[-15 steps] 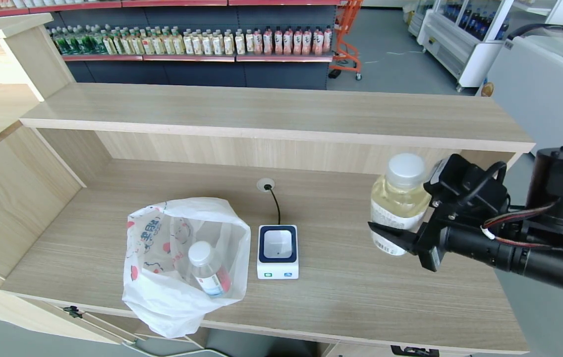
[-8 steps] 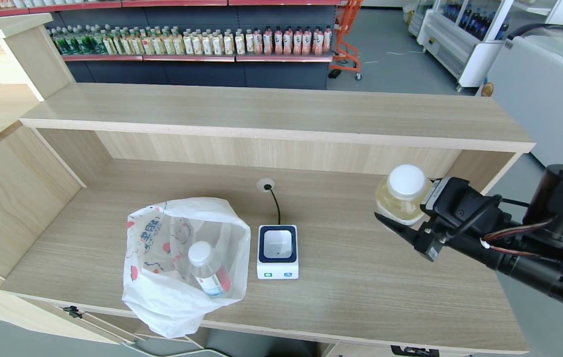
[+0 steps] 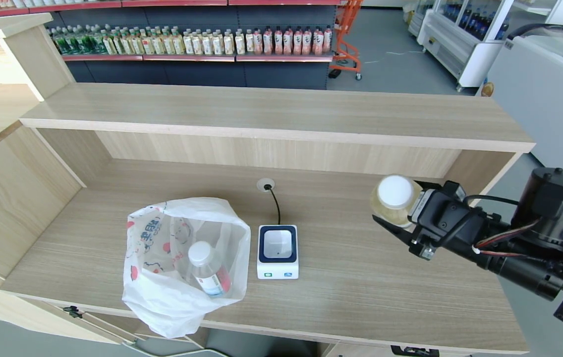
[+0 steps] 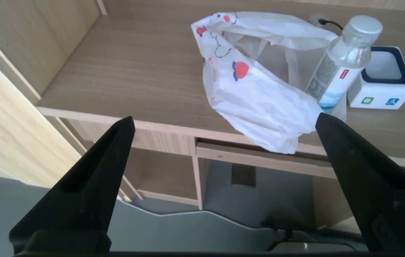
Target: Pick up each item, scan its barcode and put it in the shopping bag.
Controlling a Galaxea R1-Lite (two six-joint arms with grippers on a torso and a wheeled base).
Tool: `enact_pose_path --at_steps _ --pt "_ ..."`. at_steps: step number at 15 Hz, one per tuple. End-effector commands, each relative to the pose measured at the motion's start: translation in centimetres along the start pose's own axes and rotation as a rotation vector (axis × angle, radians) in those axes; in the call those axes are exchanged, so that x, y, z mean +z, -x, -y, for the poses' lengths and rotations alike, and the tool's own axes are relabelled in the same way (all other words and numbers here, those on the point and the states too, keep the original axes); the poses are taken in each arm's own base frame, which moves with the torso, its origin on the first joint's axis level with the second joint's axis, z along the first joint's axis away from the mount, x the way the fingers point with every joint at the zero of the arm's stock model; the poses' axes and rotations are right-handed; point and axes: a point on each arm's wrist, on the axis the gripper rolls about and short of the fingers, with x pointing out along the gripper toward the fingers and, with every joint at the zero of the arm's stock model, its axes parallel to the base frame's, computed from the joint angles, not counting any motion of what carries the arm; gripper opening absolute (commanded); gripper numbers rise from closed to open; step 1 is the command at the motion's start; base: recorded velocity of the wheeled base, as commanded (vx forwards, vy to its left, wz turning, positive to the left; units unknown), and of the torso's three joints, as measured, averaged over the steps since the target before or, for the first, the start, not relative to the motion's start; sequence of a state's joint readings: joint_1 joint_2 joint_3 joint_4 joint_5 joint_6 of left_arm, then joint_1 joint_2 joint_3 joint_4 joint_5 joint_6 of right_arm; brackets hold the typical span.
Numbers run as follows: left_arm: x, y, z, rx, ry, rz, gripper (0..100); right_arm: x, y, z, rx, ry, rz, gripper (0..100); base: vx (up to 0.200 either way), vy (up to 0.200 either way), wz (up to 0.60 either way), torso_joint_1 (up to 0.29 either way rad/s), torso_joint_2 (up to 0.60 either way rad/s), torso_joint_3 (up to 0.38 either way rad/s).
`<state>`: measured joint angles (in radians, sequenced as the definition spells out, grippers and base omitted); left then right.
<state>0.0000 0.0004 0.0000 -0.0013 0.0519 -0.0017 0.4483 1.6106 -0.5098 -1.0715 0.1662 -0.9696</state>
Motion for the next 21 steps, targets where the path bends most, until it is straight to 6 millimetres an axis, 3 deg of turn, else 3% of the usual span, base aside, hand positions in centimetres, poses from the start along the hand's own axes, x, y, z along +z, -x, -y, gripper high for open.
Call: enact_pose_path --at_steps 1,6,11,16,21 --pt "0.0 0.0 0.0 0.000 0.000 0.001 100 0.1 -0.3 -0.4 0.005 0.018 0.012 0 0.000 0.200 0.00 0.002 0.00 -0.002" --pt "0.0 0.0 0.0 0.000 0.003 -0.001 100 0.2 -1.4 -0.2 -0.022 0.044 0.043 0 0.000 0.200 0.00 0.010 0.00 -0.001" --pt "0.0 0.0 0.0 0.000 0.000 0.001 100 0.4 -3.2 -1.6 0.016 0.056 0.075 0 0.000 0.200 0.00 -0.002 0.00 0.001" --pt "0.0 0.0 0.0 0.000 0.001 0.001 100 -1.9 -5.0 -2.9 0.014 0.072 0.128 0 0.000 0.080 0.00 -0.001 0.00 -0.001" --pt "0.0 0.0 0.0 0.000 0.003 0.001 100 -4.3 -5.1 -3.5 0.042 0.083 0.132 0 0.000 0.000 0.00 0.000 0.00 0.000"
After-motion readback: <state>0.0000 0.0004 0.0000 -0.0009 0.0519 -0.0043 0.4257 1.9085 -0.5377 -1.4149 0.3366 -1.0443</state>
